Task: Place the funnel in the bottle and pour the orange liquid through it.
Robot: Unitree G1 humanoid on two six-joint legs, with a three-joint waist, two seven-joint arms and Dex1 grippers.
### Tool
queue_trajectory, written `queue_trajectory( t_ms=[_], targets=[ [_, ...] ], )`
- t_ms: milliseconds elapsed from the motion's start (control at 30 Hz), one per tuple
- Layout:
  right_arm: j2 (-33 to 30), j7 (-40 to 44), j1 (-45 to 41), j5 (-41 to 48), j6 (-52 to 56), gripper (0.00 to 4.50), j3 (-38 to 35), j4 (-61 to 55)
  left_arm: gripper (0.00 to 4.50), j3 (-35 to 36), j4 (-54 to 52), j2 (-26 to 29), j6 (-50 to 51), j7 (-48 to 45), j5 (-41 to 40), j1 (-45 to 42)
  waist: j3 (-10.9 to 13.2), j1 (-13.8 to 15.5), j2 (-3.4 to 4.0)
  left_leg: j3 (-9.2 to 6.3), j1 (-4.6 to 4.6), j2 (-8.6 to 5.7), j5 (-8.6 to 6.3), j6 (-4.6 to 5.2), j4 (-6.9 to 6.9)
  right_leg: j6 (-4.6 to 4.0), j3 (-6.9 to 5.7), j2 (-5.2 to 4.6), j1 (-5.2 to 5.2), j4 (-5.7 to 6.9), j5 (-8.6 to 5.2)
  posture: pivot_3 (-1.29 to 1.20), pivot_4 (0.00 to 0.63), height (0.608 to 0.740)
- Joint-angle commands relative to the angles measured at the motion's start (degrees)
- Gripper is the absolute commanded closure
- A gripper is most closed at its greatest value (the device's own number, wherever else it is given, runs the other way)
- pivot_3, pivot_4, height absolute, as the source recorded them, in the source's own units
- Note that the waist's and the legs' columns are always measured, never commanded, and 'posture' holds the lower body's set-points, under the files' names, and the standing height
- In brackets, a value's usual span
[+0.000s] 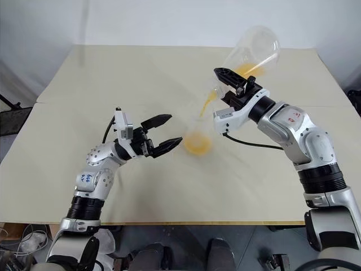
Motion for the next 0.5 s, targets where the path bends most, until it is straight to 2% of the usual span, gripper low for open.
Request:
queue_trajectory(
  t_ms=[33,500],
  targets=[
    [-1.0,-1.19,-1.48,0.81,-0.34,2.07,-0.89,-2.7,0.0,-0.01,-0.29,-0.29,-1.06,-0.29,0.06,-0.22,0.0,0.01,0.0,0.0,0.0,0.0,0.0,0.0,0.0,0.0,0.0,0.0,0.0,0.0,0.0,0.0,0.15,0.74],
    [-1.33,-1.89,-2.03,0.16,-0.9,2.07,-0.97,-1.6,0.0,-0.12,-0.48,-0.5,-1.16,0.1,0.03,0.01,0.0,0.01,0.0,0.0,0.0,0.0,0.0,0.0,0.0,0.0,0.0,0.0,0.0,0.0,0.0,0.0,0.15,0.74]
  ],
)
